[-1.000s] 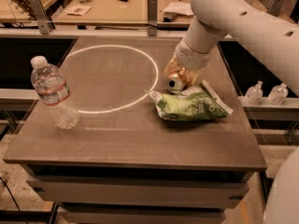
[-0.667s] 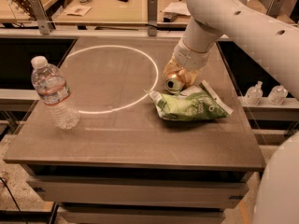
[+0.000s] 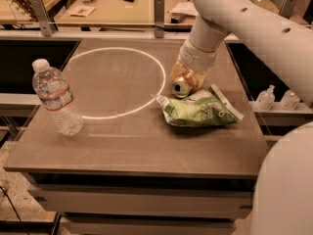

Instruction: Knock orange can over

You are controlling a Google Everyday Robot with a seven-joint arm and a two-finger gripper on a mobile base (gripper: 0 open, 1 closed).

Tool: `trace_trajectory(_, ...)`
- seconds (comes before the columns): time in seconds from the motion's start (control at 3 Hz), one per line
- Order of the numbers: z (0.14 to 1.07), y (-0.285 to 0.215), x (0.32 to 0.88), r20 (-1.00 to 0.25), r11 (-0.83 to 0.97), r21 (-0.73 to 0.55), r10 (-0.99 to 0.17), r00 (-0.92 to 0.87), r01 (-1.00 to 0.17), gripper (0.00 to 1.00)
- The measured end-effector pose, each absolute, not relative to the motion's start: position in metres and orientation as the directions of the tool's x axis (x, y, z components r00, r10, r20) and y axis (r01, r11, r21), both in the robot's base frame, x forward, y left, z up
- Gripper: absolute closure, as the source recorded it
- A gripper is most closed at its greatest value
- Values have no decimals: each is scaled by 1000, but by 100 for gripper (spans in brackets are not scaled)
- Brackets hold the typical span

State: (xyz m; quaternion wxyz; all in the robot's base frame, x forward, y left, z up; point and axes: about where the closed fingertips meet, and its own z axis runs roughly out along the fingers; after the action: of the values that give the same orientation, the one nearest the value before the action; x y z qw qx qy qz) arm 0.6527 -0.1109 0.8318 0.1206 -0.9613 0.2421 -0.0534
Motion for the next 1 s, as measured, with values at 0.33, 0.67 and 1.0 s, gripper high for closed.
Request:
trace_trajectory(0.33,832,-110,654,24,-854,-242,-479,877,-460,13)
trace_trajectory(0.67,836,-110,654,24,-854,-242,-479,878,-460,0)
trace_trajectory(1.0,836,-110,654,24,-854,-242,-479,878,-460,0)
